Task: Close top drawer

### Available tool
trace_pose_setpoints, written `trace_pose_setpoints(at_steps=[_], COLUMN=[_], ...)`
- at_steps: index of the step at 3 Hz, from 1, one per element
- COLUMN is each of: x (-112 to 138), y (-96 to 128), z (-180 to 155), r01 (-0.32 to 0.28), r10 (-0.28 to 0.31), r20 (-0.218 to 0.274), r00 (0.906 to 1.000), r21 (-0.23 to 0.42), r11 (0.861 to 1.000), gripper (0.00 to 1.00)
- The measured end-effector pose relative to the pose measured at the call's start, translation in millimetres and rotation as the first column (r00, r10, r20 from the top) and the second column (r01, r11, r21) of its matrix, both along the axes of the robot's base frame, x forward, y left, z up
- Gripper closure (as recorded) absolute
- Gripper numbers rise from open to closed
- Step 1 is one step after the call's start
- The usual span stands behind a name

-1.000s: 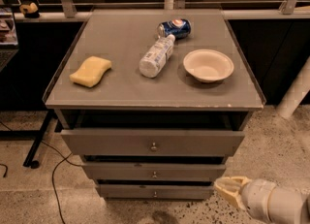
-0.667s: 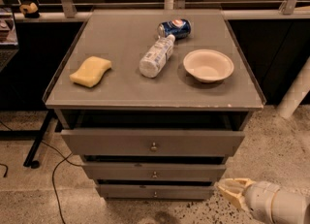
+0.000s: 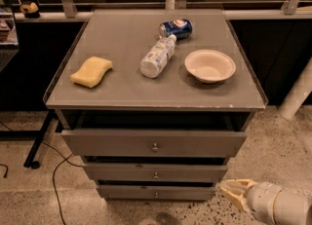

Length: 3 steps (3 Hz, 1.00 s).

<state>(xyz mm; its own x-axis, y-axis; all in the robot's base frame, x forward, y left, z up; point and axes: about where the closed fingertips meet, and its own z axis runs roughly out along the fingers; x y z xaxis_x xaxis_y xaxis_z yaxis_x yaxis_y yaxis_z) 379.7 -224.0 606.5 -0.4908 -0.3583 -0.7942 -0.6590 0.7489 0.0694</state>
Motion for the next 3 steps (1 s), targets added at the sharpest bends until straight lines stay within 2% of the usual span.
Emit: trace_pose_setpoints(at_steps=[1,2,3], x=[0.0,0.0,0.0], y=[0.0,0.1,0.1], z=[0.0,0.0,0.0], r01=[0.0,0.0,0.0], r10=[0.0,0.0,0.0], r20=[0.0,0.0,0.0], r00=[1.0,1.0,1.0], r21=[0.0,0.0,0.0], r11=[1.0,1.0,1.0], gripper=[0.11,0.0,0.0])
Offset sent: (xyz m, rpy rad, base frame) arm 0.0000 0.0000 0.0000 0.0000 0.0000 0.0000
